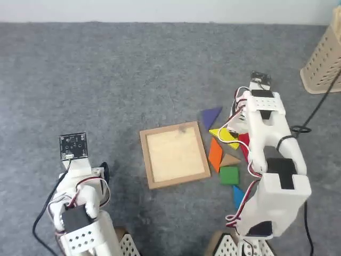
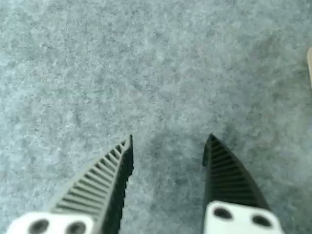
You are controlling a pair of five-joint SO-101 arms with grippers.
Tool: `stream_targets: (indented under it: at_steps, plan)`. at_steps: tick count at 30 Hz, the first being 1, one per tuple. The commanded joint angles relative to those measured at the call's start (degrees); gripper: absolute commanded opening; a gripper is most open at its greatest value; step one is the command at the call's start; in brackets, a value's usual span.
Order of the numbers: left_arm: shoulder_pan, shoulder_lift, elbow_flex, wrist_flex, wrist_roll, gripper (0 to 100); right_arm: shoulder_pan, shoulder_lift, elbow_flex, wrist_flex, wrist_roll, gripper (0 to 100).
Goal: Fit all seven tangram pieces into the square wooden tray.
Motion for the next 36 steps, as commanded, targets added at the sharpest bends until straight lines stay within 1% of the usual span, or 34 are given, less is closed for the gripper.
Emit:
stream_targets:
  at_steps: [1, 8, 13, 21, 23, 26, 32, 36]
  plan:
    - [0.3, -0.7, -0.3, 0.2, 0.5, 23, 0.5, 0.1, -1.4, -0.4, -0.7, 20.0]
    - [0.3, -0.7, -0.3, 0.2, 0.5, 23, 0.5, -0.1, -1.2, -0.4, -0.7, 19.2]
    - [0.3, -0.7, -0.3, 0.2, 0.5, 23, 0.8, -0.2, -1.2, -0.7, -0.7, 10.4]
    - [0.3, -0.7, -0.3, 0.2, 0.5, 23, 2.2, -0.3, -1.3, -0.7, 1.7, 8.8]
    - [0.3, -0.7, -0.3, 0.2, 0.5, 23, 2.4, -0.9, -1.3, -0.7, 1.7, 6.1]
    - [0.3, -0.7, -0.3, 0.2, 0.5, 23, 2.4, -4.0, -0.7, -0.3, 3.3, 0.8]
    - [0.3, -0.7, -0.3, 0.2, 0.5, 23, 2.5, -12.8, 6.4, -2.3, 4.4, 0.6]
    - [0.3, -0.7, -0.3, 0.2, 0.5, 23, 4.5, -18.3, 10.2, -2.6, 4.6, 0.7]
